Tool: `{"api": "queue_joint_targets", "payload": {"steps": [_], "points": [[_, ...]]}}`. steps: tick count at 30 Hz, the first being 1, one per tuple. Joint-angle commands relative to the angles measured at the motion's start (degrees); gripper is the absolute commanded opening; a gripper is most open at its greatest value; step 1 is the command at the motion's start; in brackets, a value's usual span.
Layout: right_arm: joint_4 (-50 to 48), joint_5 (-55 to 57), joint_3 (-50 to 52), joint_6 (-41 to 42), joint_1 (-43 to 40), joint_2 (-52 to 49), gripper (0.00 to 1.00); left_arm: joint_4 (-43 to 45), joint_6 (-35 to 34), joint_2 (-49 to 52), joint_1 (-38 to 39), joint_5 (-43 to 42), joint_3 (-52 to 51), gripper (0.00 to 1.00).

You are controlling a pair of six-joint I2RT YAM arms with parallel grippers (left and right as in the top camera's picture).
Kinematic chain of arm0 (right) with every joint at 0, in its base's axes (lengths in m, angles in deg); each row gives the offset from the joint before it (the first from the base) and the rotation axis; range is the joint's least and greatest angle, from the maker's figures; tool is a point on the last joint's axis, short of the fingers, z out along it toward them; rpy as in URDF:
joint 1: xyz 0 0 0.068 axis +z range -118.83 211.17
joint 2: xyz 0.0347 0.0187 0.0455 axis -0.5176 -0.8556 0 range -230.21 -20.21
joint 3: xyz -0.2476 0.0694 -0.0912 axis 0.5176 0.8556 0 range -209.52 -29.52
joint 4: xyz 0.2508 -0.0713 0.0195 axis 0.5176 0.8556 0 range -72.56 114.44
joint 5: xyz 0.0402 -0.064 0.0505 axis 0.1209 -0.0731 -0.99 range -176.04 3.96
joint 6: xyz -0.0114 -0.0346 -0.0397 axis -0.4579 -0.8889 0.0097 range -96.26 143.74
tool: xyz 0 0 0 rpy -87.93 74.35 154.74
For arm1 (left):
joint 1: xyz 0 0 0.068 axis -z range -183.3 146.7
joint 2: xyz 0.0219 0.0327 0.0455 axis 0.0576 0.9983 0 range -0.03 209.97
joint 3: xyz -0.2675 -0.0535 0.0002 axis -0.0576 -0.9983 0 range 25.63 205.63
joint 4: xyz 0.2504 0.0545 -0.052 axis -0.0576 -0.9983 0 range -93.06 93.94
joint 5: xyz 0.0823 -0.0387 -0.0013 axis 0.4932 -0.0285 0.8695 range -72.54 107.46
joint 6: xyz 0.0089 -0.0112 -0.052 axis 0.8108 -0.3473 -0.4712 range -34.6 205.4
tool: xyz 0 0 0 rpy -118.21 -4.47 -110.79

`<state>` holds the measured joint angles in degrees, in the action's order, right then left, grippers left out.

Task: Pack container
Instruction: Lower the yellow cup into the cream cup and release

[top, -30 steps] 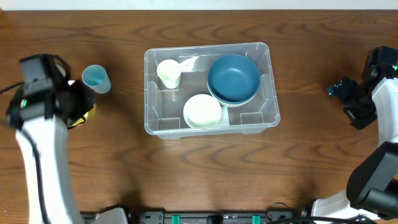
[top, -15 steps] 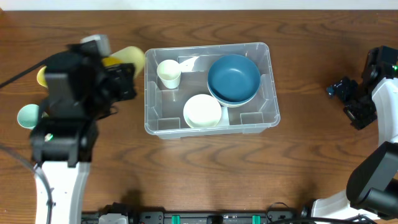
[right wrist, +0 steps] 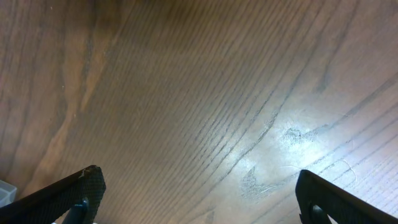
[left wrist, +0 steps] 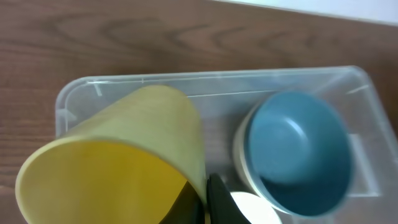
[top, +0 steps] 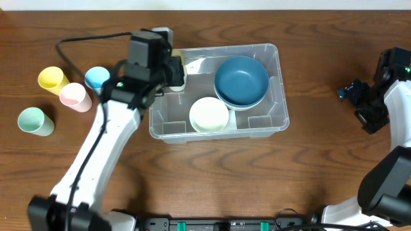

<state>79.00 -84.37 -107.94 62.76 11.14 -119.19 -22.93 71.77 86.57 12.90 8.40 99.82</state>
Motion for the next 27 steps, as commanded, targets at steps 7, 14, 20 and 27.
{"api": "queue_joint_targets", "payload": {"steps": [7, 14, 20, 27], "points": [[0.0, 0.2, -0.2, 0.8, -0.2, 0.1, 0.99, 2.1, 3.6, 6.4, 0.3, 5.7, 0.4, 0.06], [0.0, 0.2, -0.2, 0.8, -0.2, 0.1, 0.99, 4.1, 3.6, 7.0, 0.3, 5.7, 0.4, 0.06], [0.0, 0.2, -0.2, 0.8, -0.2, 0.1, 0.99, 3.8, 3.5, 7.0, 0.3, 5.7, 0.4, 0.07], [0.0, 0.2, -0.2, 0.8, -0.2, 0.1, 0.99, 2.2, 3.6, 7.0, 0.3, 5.7, 0.4, 0.06]]}}
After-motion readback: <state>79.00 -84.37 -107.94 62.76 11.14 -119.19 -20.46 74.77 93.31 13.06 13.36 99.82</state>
